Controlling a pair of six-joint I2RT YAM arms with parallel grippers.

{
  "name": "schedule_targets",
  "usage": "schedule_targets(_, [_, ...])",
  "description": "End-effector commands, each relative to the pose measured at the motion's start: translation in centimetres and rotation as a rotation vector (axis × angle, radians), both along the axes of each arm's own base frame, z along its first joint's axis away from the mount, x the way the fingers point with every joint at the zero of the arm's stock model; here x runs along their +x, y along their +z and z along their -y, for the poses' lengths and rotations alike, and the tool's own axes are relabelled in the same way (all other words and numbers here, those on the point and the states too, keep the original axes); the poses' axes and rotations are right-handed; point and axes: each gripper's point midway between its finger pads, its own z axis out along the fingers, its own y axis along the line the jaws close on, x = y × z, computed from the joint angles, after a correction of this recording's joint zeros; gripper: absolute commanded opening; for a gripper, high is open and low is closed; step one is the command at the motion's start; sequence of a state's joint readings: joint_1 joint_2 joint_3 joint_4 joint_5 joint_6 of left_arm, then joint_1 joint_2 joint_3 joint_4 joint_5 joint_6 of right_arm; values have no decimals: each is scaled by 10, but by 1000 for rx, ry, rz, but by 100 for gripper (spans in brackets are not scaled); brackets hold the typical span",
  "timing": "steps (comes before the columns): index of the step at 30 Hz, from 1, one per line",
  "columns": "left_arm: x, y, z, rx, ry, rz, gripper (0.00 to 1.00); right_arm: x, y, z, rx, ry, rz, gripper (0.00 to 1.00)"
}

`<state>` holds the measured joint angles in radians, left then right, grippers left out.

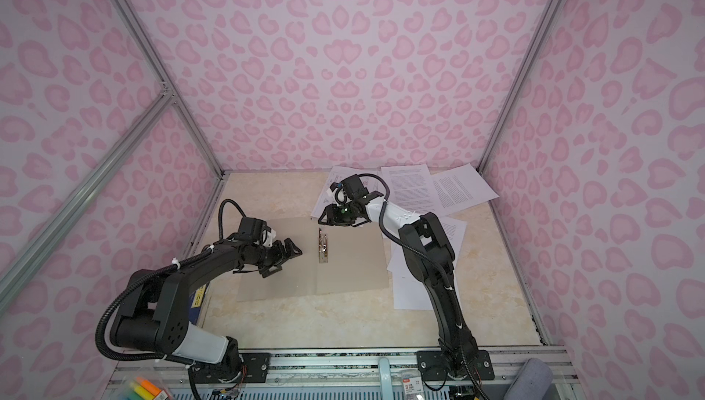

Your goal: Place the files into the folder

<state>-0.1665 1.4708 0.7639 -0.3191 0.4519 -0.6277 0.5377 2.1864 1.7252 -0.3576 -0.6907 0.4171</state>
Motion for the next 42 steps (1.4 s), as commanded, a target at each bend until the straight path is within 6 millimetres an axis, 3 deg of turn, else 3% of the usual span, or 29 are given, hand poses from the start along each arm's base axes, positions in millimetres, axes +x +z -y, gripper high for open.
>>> schedule_targets(1, [12,48,18,-65,-52,132,98,14,0,38,-68,-89,49,60])
schedule_targets(3, [24,75,29,-73,-74,208,99,30,-5,73,-91,-185,48,64])
schedule_targets(5, [41,90,36,-73,-80,249,99,43,-12,97,-112,-249,38,66])
schedule_targets(10, [101,98,60,-101,-97,279,99,77,-29,139,-156,-374,39,69])
schedule_targets(14, [155,103,83,-141,-118,322,99,98,-33,155,-172,-410,61,71])
schedule_targets(19, [199,75,109,-208,-133,261,99,124,-33,157,-171,-409,80,73])
schedule_targets(20, [204,68,112,-222,-133,240,99,128,-44,157,-180,-406,62,73])
schedule_targets(28, [219,31,126,-235,-144,175,98,161,-63,163,-224,-410,53,74])
schedule_targets(36, [209,-10,119,-190,-146,91,98,179,-73,157,-209,-390,79,71])
schedule_targets(42, [201,-27,114,-160,-139,56,98,187,-73,147,-168,-368,87,71])
